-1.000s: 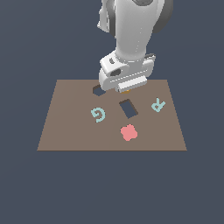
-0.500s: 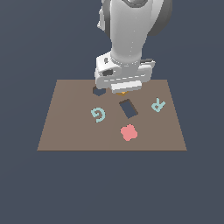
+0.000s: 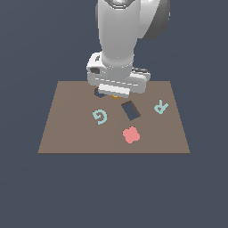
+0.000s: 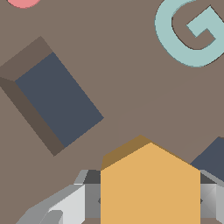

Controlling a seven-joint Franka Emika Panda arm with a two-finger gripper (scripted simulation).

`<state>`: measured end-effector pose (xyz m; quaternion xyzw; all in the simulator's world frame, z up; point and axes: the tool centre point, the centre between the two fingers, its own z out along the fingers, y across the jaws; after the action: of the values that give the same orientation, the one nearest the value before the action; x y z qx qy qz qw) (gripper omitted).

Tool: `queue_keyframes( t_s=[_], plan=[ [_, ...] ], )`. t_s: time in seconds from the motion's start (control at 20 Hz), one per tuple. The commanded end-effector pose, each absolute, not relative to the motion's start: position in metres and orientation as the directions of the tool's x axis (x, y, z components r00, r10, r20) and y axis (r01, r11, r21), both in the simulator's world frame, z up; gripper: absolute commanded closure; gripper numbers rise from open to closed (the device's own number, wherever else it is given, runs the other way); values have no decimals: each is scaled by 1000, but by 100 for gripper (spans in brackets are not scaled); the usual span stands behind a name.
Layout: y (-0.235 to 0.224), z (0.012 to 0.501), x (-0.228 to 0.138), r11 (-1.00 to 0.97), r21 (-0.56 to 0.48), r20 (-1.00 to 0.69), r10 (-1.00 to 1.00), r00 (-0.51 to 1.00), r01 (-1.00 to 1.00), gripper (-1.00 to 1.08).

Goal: Insert a designated object into the corresponding slot on a board.

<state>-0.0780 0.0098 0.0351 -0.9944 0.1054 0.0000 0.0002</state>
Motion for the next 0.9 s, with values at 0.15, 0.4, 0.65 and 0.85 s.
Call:
queue_keyframes(
  t_s=[0.15, 0.4, 0.65, 0.85],
  plan=[
    [-13, 37, -76, -885, -1, 0, -466, 885, -466, 108],
    [-30, 39, -80, -773, -1, 0, -634, 773, -634, 108],
    [-42, 40, -85, -667, -1, -1, -745, 667, -745, 108],
    [-48, 40, -89, -599, 0, -1, -801, 599, -801, 108]
  ],
)
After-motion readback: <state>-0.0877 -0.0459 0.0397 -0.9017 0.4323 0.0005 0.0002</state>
